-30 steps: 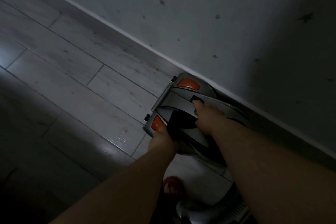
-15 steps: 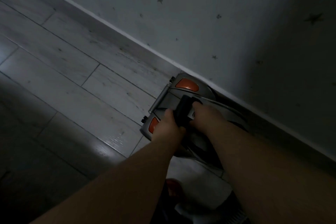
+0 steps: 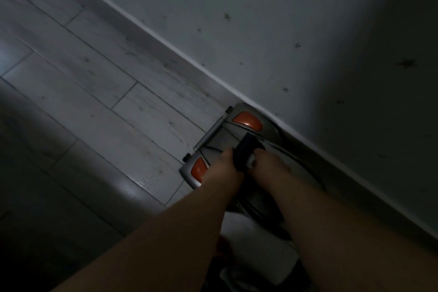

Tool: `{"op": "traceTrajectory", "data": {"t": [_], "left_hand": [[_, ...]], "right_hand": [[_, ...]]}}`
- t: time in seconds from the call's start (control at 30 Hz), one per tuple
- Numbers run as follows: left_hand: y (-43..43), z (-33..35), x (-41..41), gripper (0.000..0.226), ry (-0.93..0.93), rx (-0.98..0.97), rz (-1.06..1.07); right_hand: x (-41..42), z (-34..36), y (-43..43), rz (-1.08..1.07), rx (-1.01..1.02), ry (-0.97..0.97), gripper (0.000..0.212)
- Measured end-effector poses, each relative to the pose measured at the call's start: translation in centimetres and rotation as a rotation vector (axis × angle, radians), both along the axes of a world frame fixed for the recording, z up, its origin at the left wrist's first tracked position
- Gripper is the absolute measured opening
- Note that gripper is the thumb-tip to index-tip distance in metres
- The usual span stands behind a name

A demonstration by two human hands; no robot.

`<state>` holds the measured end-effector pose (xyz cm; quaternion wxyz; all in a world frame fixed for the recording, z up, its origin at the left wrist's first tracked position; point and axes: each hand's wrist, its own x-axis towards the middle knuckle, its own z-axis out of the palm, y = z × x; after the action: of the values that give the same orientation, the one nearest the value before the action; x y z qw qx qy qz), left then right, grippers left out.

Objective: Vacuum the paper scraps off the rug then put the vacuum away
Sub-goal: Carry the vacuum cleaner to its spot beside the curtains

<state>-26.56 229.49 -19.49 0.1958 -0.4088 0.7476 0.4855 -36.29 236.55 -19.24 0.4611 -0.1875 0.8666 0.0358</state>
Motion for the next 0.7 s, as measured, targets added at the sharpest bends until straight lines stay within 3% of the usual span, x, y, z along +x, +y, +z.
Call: {"op": "traceTrajectory", "data": {"t": [0.27,0.5,0.7], "left_hand": [[-5.8,6.9,2.6,0.052,0.032,-0.125,-0.004],[-11.9,19.4,6.8,0.078,0.091,-0.368,-0.012],[-18.8,31.1,11.1,0.074,0.093,-0.616,0.070]], "right_hand": [[2.4,7.6,-5.3,0.021,-0.166,0.031,0.043],[5.6,20.5,-11.9,0.141,-0.285,0.084,0.046],[8.7,33.9,-19.6,0.253,-0.401,0.091,0.022]]}}
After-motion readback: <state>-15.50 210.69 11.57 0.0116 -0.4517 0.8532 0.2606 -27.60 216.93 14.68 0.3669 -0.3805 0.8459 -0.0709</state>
